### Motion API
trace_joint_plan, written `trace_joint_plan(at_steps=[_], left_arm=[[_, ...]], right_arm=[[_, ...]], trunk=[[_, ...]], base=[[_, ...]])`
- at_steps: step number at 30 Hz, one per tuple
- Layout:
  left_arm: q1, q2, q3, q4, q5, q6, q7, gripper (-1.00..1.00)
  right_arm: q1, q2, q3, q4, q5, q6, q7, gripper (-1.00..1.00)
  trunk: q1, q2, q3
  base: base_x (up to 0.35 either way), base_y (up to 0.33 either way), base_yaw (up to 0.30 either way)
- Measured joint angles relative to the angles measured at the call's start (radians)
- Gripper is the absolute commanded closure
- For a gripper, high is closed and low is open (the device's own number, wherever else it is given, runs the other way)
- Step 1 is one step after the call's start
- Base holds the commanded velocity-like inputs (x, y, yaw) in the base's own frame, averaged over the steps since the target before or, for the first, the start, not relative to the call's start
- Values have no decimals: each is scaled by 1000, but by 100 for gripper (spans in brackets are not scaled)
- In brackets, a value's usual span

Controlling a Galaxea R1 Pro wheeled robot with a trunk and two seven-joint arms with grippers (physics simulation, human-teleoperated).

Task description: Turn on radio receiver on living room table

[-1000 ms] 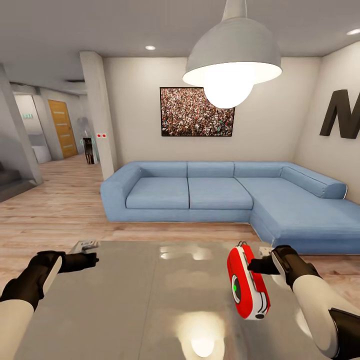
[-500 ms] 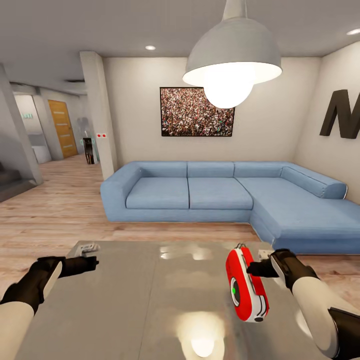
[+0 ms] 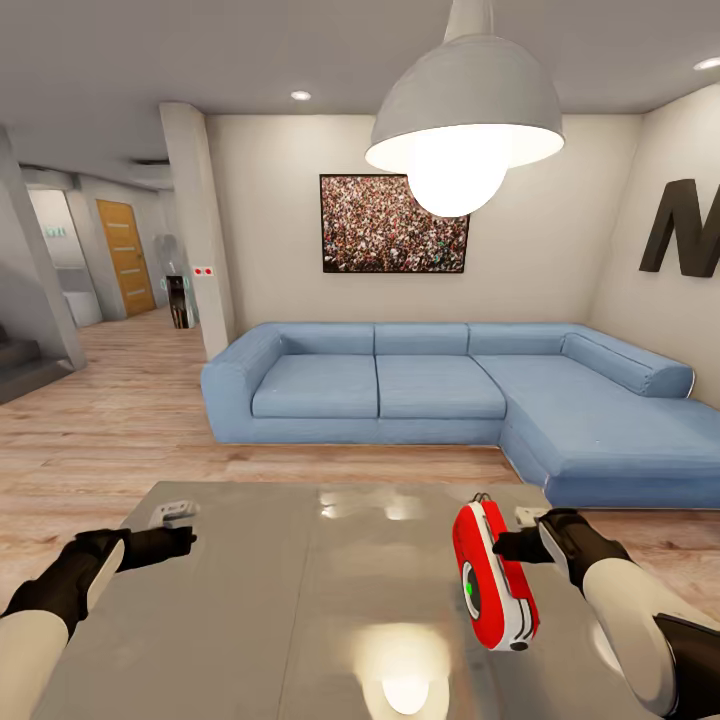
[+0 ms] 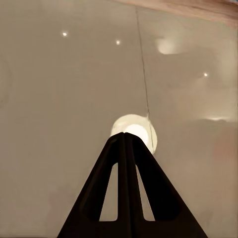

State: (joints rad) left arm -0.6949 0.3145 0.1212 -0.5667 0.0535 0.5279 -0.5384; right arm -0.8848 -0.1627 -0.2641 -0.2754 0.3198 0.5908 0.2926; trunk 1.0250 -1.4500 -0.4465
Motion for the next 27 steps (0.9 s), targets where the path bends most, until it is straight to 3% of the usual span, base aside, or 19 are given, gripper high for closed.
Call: trace_joint_plan(at_steps=[6, 9, 15, 20, 27], left_arm=[[0, 0, -1, 45, 0, -26, 0, 100], [0, -1, -3, 123, -1, -109, 0, 100], [0, -2, -6, 169, 0, -143, 0, 100], [0, -2, -6, 235, 0, -228, 0, 100], [0, -2, -6, 267, 0, -254, 0, 100]], right_arm=[[0, 0, 0, 21, 0, -18, -2, 100], [0, 0, 0, 35, -1, -40, -3, 100], [0, 0, 1, 37, -1, -43, -3, 100], [0, 1, 2, 76, 1, -58, -3, 100], [0, 0, 2, 122, 0, -115, -22, 100]], trunk=[[0, 0, 0], [0, 0, 0], [0, 0, 0], [0, 0, 0], [0, 0, 0]], base=[[0, 0, 0], [0, 0, 0], [0, 0, 0], [0, 0, 0], [0, 0, 0]])
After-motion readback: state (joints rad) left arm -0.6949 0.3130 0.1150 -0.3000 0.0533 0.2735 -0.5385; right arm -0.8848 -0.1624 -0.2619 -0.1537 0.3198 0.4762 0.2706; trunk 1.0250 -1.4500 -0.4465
